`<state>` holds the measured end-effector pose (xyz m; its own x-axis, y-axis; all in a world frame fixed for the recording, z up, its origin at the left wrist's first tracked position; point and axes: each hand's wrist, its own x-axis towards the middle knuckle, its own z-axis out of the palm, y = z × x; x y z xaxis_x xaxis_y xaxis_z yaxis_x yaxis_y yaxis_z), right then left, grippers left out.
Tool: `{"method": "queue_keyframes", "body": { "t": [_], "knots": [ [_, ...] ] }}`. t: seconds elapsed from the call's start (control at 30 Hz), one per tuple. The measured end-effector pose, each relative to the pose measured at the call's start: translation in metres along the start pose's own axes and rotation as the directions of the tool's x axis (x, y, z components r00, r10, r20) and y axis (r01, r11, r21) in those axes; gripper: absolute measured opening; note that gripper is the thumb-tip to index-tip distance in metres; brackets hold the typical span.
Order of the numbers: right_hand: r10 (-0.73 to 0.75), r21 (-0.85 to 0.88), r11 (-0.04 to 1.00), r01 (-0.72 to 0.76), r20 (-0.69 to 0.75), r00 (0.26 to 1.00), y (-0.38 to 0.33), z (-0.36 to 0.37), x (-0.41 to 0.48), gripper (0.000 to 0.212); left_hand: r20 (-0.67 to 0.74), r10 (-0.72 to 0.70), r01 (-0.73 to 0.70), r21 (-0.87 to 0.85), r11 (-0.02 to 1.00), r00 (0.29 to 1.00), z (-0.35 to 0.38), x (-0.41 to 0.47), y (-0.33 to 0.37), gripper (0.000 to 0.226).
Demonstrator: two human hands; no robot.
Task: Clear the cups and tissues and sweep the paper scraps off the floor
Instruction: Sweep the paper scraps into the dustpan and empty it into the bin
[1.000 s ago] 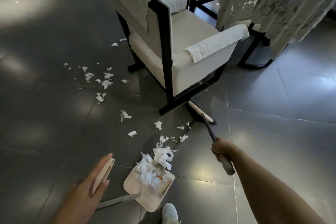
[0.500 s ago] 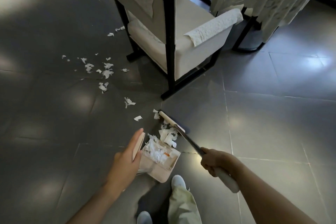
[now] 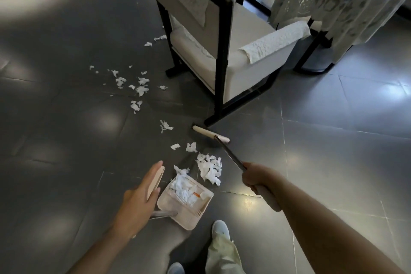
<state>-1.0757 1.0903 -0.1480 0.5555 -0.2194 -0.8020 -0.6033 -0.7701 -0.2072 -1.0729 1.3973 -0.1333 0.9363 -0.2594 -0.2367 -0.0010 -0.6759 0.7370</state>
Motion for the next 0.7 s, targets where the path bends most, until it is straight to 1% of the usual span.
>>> {"method": "queue_keyframes", "body": {
  "t": [0.07,0.1,0.13,0.2,0.23,0.3,0.37,0.4,0.43,0.47,0.53,0.57,0.63,0.7],
  "knots": [
    [0.015,-0.046,0.999,-0.016,-0.008,1.0,-0.004,0.008,0.01,0.061,-0.029,-0.003,0.003,0.008,1.0,1.0,-0.001,0.014,0.003,0.074],
    [0.018,-0.052,0.999,-0.017,0.015,1.0,-0.004,0.014,0.012,0.062,-0.035,0.0,0.001,0.021,1.0,0.999,-0.002,0.021,0.004,0.075],
    [0.028,-0.031,0.999,-0.026,0.057,0.998,-0.004,0.02,0.011,0.062,-0.038,0.007,-0.005,0.044,0.999,0.999,-0.003,0.028,0.007,0.076],
    [0.048,0.066,0.996,-0.059,0.154,0.987,-0.004,0.032,-0.002,0.059,-0.027,0.011,-0.009,0.085,0.996,1.0,-0.006,0.039,0.009,0.077],
    [0.05,0.08,0.995,-0.066,0.181,0.982,-0.005,0.037,-0.01,0.057,-0.019,0.012,-0.01,0.091,0.996,1.0,-0.007,0.043,0.011,0.076],
    [0.044,0.045,0.997,-0.056,0.227,0.973,-0.008,0.048,-0.028,0.054,0.003,0.016,-0.016,0.107,0.994,1.0,-0.008,0.049,0.013,0.072],
    [0.031,0.067,0.996,-0.053,0.29,0.956,-0.015,0.057,-0.051,0.046,0.019,0.026,-0.028,0.111,0.993,0.999,-0.007,0.05,0.012,0.069],
    [0.034,0.102,0.992,-0.071,0.33,0.943,-0.018,0.062,-0.061,0.036,0.022,0.031,-0.033,0.11,0.993,0.999,-0.007,0.048,0.01,0.068],
    [0.042,0.178,0.977,-0.117,0.376,0.926,-0.021,0.067,-0.071,0.021,0.022,0.036,-0.038,0.106,0.994,0.999,-0.007,0.045,0.007,0.067],
    [0.049,0.291,0.937,-0.193,0.438,0.898,-0.024,0.069,-0.082,0.016,0.021,0.043,-0.045,0.098,0.994,0.999,-0.008,0.041,0.004,0.067],
    [0.049,0.409,0.859,-0.307,0.532,0.845,-0.03,0.071,-0.103,0.027,0.017,0.048,-0.049,0.073,0.996,0.999,-0.011,0.032,-0.004,0.067],
    [0.043,0.449,0.827,-0.338,0.55,0.834,-0.033,0.07,-0.111,0.031,0.014,0.045,-0.046,0.06,0.997,0.999,-0.014,0.027,-0.007,0.067],
    [0.027,0.52,0.765,-0.381,0.564,0.825,-0.039,0.067,-0.125,0.034,0.003,0.04,-0.04,0.037,0.999,0.999,-0.022,0.017,-0.016,0.066],
    [0.03,0.549,0.741,-0.388,0.549,0.835,-0.048,0.063,-0.136,0.032,-0.012,0.028,-0.028,0.035,0.999,1.0,-0.033,0.006,-0.027,0.065]
  ]
}}
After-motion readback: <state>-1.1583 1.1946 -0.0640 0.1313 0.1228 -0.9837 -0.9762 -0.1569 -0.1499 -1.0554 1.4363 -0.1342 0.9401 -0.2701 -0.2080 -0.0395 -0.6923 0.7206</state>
